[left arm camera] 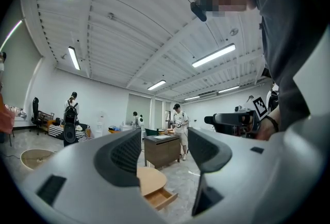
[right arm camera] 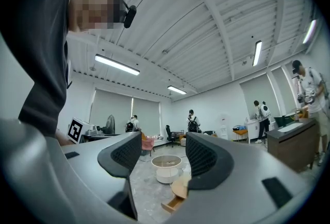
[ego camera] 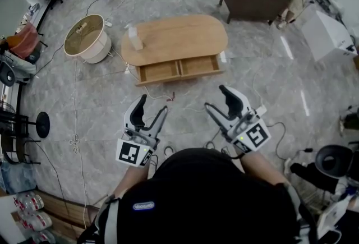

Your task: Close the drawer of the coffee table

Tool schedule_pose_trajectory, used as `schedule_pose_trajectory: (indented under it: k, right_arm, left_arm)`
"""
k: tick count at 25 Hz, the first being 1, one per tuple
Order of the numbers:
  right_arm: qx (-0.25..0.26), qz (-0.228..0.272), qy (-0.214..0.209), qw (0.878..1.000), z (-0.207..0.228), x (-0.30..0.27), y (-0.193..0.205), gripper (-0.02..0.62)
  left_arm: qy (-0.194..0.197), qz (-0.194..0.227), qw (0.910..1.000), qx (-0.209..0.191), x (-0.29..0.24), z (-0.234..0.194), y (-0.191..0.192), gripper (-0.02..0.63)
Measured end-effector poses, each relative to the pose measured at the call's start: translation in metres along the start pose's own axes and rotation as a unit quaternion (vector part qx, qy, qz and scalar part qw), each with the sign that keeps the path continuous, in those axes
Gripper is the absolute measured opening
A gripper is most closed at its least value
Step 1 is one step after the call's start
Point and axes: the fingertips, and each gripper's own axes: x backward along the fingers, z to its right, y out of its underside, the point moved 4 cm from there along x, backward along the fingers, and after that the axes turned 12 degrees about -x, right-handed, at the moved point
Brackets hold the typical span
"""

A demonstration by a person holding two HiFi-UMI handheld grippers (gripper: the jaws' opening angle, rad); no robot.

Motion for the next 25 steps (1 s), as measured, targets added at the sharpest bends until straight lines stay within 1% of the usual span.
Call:
schedule_pose_trajectory:
  k: [7, 13, 18, 25]
  right_arm:
    - [0.001, 0.000, 0.011, 1.000, 0.002, -0.004, 0.000, 0.239]
    - [0.003, 0.003, 0.019, 1.000, -0.004, -0.016, 0.000, 0.239]
    - [0.014, 0.006, 0.024, 1.000, -0.005, -0.023, 0.008, 0.239]
    - [0.019, 0.017, 0.050, 0.998, -0.014, -0.037, 0.009, 0.239]
  left_arm:
    - [0.000, 0.000, 1.0000, 0.002, 0.001, -0.006, 0.002, 0.262]
    - [0.003, 0.004, 1.0000, 0.006, 0.004, -0.020, 0.004, 0.262]
    - [0.013, 0.020, 0.9997, 0.001, -0.001, -0.028, 0.002, 0.262]
    - [0.039, 0.041, 0.9984, 0.005, -0.004, -0.041, 0.006, 0.262]
